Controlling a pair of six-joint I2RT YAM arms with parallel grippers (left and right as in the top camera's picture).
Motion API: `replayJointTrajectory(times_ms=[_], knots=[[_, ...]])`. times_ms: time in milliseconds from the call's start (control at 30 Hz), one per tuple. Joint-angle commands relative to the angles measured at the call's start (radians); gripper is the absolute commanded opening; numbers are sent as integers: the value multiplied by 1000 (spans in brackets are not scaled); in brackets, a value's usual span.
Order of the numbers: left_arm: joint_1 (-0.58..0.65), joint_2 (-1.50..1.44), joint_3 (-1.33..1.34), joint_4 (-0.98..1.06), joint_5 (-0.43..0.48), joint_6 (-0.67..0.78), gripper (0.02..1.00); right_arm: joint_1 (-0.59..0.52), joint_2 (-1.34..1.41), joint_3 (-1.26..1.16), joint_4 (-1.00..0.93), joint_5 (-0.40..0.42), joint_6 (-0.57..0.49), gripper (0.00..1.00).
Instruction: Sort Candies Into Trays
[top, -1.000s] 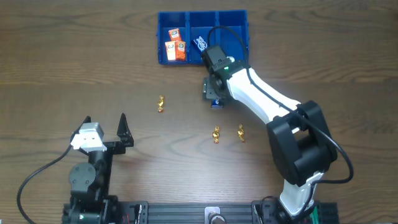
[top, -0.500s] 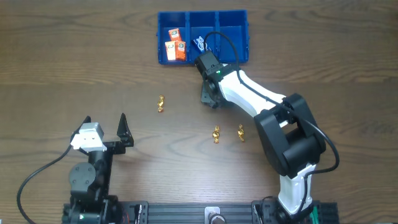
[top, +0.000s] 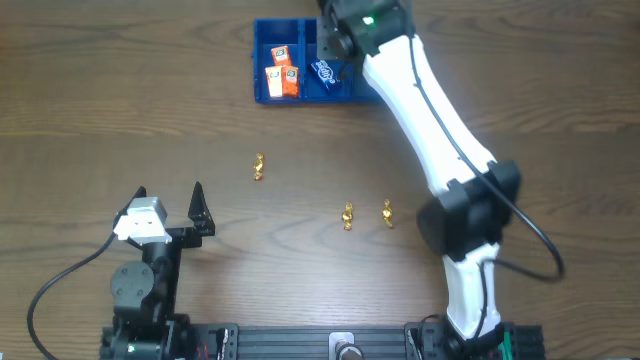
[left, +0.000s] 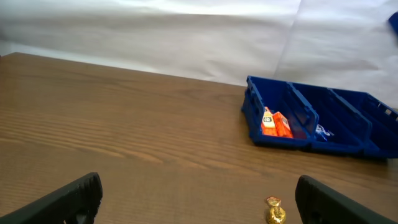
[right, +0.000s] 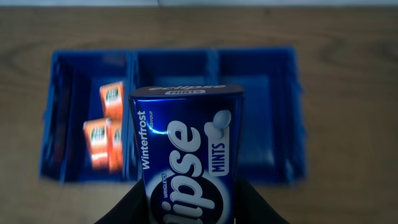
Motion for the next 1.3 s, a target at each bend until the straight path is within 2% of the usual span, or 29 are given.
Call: replayJointTrajectory(times_ms=[33, 700, 767, 867, 933, 1067, 1167, 1300], knots=[[4, -5, -24, -35, -5, 14, 998, -14, 178, 31, 74, -19, -61, 301], [4, -5, -24, -35, -5, 14, 996, -14, 216, 76, 100, -112, -29, 367], [4, -5, -24, -35, -5, 14, 998, -14, 216, 79, 97, -112, -30, 417], [4, -5, -24, -35, -5, 14, 998, -14, 215, 97, 77, -112, -30, 702], [4, -5, -24, -35, -6, 14, 998, -16, 215, 116, 61, -111, -30, 783], [4, -5, -24, -35, -5, 14, 998, 7, 201, 198, -24, -99, -30, 820], [4, -5, -24, -35, -5, 14, 998, 97, 160, 225, -139, -97, -16, 873], [4, -5, -24, -35, -5, 14, 998, 215, 156, 205, -285, -109, 77, 899]])
